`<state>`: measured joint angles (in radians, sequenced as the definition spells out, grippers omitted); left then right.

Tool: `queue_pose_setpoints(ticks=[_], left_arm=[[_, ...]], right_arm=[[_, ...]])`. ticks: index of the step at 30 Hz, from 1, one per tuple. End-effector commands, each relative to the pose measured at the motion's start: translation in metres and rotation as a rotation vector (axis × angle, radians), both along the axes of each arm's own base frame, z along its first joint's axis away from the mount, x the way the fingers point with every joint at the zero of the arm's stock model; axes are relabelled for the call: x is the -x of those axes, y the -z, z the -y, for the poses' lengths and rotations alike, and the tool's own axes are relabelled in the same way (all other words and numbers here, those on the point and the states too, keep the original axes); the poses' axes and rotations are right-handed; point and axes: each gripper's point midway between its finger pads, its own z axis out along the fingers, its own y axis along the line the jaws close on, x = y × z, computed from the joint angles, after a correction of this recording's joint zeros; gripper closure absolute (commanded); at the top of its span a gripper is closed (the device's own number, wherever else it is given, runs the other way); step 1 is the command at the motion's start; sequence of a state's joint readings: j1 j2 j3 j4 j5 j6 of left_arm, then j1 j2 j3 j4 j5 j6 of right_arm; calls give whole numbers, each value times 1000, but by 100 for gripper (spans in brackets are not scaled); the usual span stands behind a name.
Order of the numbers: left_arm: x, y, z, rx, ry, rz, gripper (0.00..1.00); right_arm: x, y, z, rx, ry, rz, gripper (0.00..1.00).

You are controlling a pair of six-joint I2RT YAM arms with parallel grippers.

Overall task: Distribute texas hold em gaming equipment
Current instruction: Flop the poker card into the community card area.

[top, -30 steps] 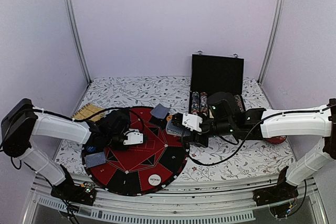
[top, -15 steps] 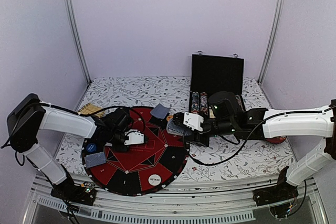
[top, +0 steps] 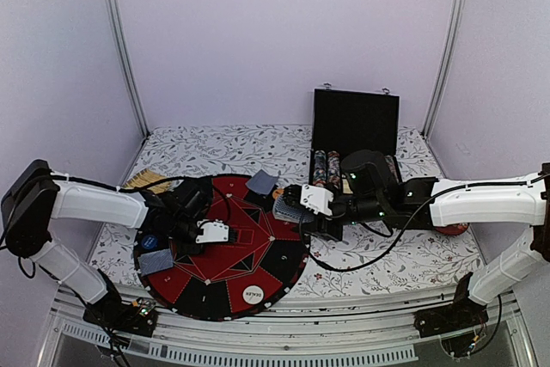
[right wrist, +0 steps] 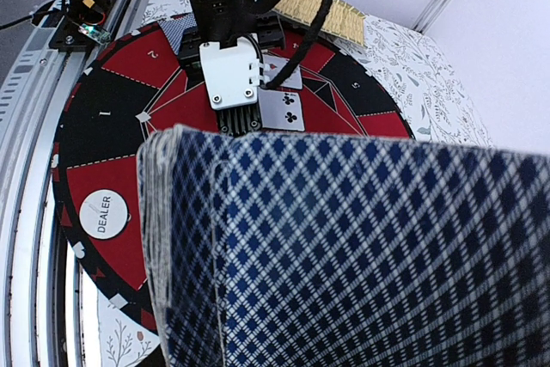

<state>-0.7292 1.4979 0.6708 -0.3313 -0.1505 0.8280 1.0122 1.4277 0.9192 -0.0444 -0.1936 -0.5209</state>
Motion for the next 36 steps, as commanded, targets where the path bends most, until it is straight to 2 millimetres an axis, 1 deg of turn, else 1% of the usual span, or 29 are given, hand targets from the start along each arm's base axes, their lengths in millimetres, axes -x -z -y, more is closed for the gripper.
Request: queue_pose_setpoints(ticks=[1, 10, 17, 18, 21, 25, 27, 30, 32, 33, 34, 36], left_arm=[[13, 13, -17, -43, -23, -53, 100], [6, 10, -29, -58, -46, -23, 100], [8, 9, -23, -29, -33, -30, 100], [8, 8, -23, -29, -33, -27, 95], [9, 8, -23, -30, -33, -25, 75], [11, 9, -23, -39, -30, -28, 60], [15, 11, -23, -54, -29, -42, 57], [19, 11, -20, -69, -29, -59, 57], [17, 4, -15, -52, -37, -51, 57], [15, -4, -10, -28, -45, -38, 57], [12, -14, -4, 14, -59, -21, 57], [6, -46, 13, 142, -83, 15, 56]], right_arm=[[1, -13, 2, -32, -7, 20, 50], [2, -13, 3, -32, -10, 20, 50], [2, -12, 3, -32, -10, 18, 50], [2, -13, 3, -33, -9, 19, 50], [3, -13, 3, -33, -11, 18, 50], [2, -12, 3, -30, -9, 17, 50], [2, -11, 3, -28, -8, 17, 50], [1, -10, 3, -27, -5, 17, 50], [1, -12, 3, -29, -4, 17, 50], [1, -12, 3, -29, -4, 18, 50], [1, -12, 3, -28, -4, 18, 50], [1, -11, 3, -27, -1, 17, 50]])
